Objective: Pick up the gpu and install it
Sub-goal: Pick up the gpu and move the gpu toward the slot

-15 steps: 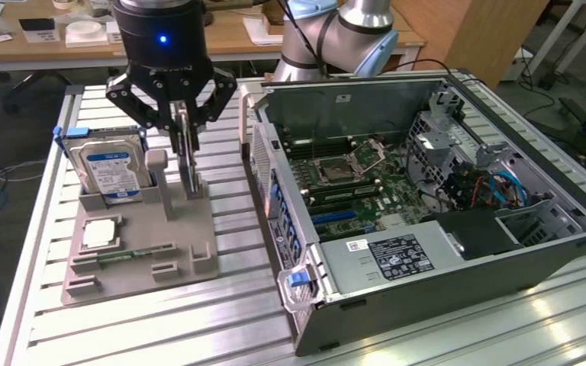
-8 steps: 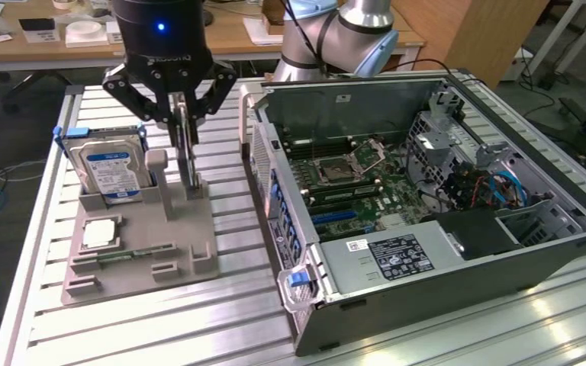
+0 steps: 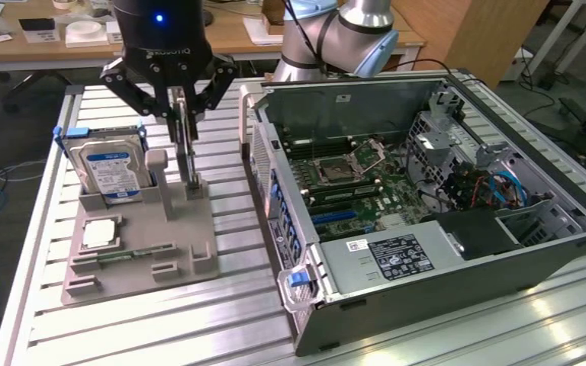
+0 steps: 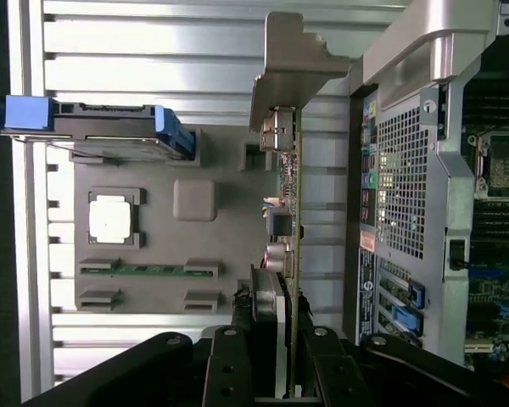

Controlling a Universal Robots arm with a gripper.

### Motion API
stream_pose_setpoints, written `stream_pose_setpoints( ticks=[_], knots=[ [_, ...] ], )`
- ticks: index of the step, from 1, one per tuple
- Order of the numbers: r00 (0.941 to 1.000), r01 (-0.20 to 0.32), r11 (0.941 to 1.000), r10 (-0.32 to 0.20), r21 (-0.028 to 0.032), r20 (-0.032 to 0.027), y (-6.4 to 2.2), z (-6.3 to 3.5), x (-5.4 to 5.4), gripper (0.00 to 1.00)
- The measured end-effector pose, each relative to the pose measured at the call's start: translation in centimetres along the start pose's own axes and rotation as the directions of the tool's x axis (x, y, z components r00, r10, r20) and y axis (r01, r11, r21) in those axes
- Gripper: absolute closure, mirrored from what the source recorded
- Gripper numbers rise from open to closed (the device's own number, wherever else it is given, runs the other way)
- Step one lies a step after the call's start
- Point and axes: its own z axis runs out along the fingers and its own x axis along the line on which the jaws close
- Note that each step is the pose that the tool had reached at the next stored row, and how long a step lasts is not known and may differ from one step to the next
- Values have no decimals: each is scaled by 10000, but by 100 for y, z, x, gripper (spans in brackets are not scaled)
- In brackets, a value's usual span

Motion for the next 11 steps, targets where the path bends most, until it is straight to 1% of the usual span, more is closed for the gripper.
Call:
stream_pose_setpoints(
  ticks=[5, 11],
  knots=[
    [10000, 0, 10000, 0, 3, 0, 1, -38, -1, 72],
    [10000, 0, 10000, 0, 6, 0, 2, -107, -2, 72]
  ],
)
